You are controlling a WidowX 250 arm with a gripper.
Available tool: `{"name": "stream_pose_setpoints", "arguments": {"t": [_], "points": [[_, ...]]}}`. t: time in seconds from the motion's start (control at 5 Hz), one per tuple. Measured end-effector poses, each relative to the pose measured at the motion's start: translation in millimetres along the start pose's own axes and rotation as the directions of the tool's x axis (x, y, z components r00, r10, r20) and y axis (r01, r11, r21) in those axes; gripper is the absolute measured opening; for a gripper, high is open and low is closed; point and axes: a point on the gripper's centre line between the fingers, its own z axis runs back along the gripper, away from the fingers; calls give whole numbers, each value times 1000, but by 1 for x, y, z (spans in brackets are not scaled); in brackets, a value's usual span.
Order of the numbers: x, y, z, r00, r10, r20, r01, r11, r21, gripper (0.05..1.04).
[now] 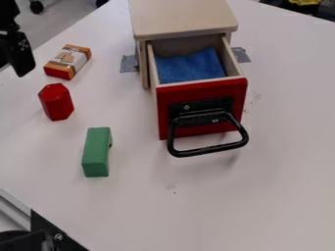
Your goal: Put the red thing on the drawer
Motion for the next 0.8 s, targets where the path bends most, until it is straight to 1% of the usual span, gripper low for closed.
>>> {"name": "stream_pose_setpoints", "arguments": {"t": [0.2,0.4,0.8], "points": [[1,-14,-6,999,-39,13,39,999,0,1001],[-1,-23,-18,998,-68,-4,68,998,9,1001],[0,-37,-43,994,-104,-41,108,987,118,1001]]}}
